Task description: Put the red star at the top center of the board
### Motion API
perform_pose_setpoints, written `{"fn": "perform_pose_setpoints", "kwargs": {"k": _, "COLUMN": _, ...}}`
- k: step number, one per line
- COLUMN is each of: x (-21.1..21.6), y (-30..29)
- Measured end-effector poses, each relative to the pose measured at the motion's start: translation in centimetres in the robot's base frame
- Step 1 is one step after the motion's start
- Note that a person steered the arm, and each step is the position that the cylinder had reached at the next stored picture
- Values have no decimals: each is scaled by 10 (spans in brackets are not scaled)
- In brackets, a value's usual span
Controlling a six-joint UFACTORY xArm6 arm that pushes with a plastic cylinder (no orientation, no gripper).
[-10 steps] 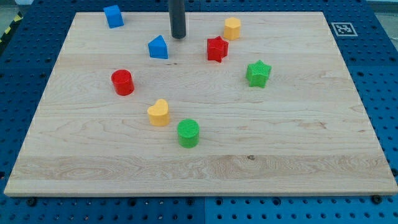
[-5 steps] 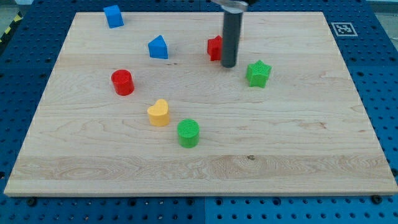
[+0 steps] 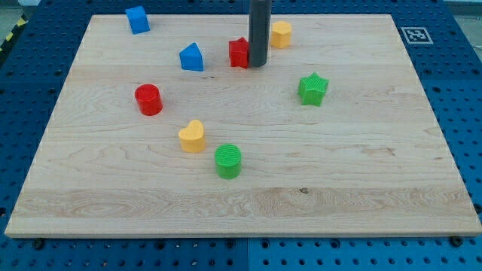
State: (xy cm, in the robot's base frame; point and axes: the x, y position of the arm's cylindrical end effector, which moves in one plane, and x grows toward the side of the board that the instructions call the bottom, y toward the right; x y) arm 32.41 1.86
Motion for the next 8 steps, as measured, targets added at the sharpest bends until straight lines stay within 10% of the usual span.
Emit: {"fn": "perform_pose_setpoints", "kwargs": {"k": 8, "x": -50, "y": -88}}
